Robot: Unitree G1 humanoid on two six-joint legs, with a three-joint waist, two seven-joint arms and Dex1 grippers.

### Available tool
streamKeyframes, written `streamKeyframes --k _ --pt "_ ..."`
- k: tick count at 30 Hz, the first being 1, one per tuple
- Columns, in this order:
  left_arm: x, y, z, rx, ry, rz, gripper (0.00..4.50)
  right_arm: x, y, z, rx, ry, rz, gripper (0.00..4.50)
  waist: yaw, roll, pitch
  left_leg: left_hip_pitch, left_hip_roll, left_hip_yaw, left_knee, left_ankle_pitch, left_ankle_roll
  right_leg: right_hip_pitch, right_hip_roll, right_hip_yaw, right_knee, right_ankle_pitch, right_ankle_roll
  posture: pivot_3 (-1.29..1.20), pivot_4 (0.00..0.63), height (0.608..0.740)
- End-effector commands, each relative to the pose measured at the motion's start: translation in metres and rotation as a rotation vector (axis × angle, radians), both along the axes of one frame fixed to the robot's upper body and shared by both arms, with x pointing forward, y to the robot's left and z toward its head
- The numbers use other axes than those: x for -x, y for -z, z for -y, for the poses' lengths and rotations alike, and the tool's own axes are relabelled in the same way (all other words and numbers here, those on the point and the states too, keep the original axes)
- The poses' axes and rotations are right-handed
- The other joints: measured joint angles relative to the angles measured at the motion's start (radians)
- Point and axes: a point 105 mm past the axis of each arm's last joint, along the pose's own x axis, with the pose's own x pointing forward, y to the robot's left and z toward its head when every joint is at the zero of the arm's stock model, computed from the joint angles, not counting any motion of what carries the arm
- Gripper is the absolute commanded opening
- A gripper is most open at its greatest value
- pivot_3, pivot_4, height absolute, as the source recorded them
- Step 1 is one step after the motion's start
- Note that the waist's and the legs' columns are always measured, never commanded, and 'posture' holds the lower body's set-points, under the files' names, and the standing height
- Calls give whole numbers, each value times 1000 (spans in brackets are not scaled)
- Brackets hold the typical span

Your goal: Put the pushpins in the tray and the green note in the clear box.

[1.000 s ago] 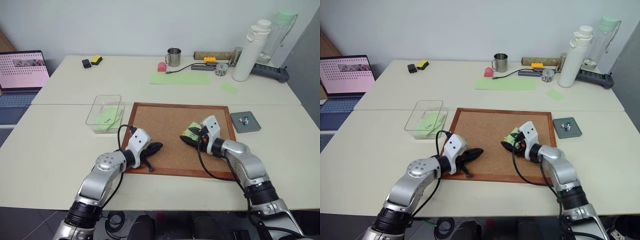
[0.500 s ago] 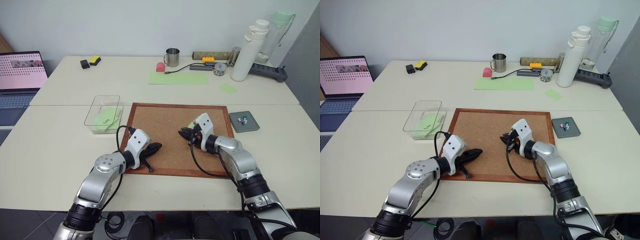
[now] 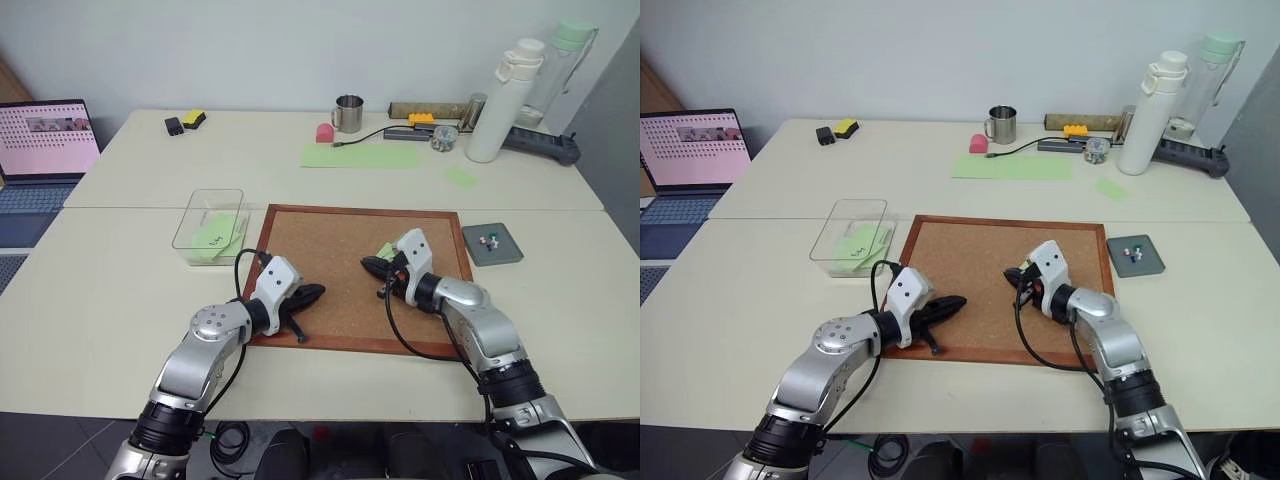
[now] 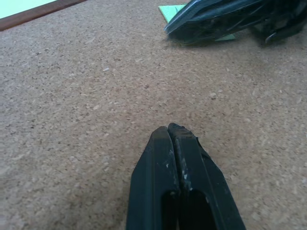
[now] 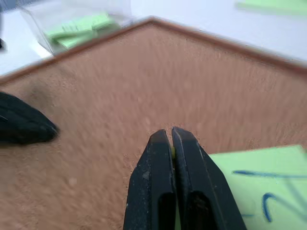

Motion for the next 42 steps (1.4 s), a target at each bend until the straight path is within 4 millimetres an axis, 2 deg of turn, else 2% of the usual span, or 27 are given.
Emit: streamKeyframes --k 1,4,5,8,10,12,18,22,26,29,36,41,42 --pt "-8 2 -17 -21 -54 -13 0 20 -53 0 -7 -72 190 17 0 0 0 0 0 0 0 0 0 0 0 0 0 0 0 0 150 740" --pt "-12 -2 -18 7 -67 -10 0 27 -54 1 78 -104 232 17 0 -1 0 1 0 -1 0 0 0 1 0 -1 0 0 0 0 150 740" --pt "-16 -16 -17 121 -79 -34 0 30 -52 2 135 -126 259 17 0 -1 0 1 0 -1 0 0 0 1 0 -1 0 0 0 0 150 740" --pt "-25 -59 -19 438 -58 -113 439 36 -50 7 281 -197 334 0 1 -2 1 0 0 -1 0 0 0 0 0 -1 0 0 0 0 150 740" --pt "-23 -83 -19 576 -3 -169 961 39 -52 8 329 -236 368 0 0 -5 2 -3 0 -2 1 0 0 -1 0 -3 0 0 0 0 150 740" --pt "-19 -98 -17 647 56 -221 1304 43 -51 7 387 -289 404 0 -1 -5 2 -3 0 -3 2 0 0 -1 0 -3 -1 0 0 0 150 740" --pt "-16 -112 -4 728 147 -348 2617 55 -50 0 515 -441 517 0 -2 -5 3 -3 0 -3 1 0 0 0 0 -3 -1 0 0 0 150 740" --pt "-7 -103 11 696 199 -418 3562 67 -51 -7 597 -555 623 0 -1 -5 3 -3 0 -3 2 0 -1 0 -1 -3 -1 0 0 0 150 740" --pt "-6 -99 18 723 210 -466 4427 74 -51 -12 629 -616 678 0 0 -5 3 -3 0 -3 2 1 -2 0 -1 -3 -1 0 0 0 150 740" --pt "3 -93 29 708 245 -521 4478 80 -53 -19 643 -664 727 0 0 -5 3 -3 0 -3 2 2 -4 0 -1 -3 -1 0 0 0 150 740" --pt "8 -84 42 699 264 -611 4478 84 -54 -31 659 -725 796 0 0 -5 3 -3 -1 -3 2 3 -5 0 -1 -3 -1 0 0 0 150 740" --pt "2 -86 43 721 244 -586 4478 83 -60 -36 652 -731 829 0 1 -5 3 -3 -1 -3 2 3 -6 0 -1 -3 -1 0 0 0 150 740" --pt "1 -87 43 730 243 -582 4308 83 -60 -36 651 -731 830 0 1 -5 3 -3 -1 -3 2 3 -6 0 -2 -3 -1 0 0 0 150 740"
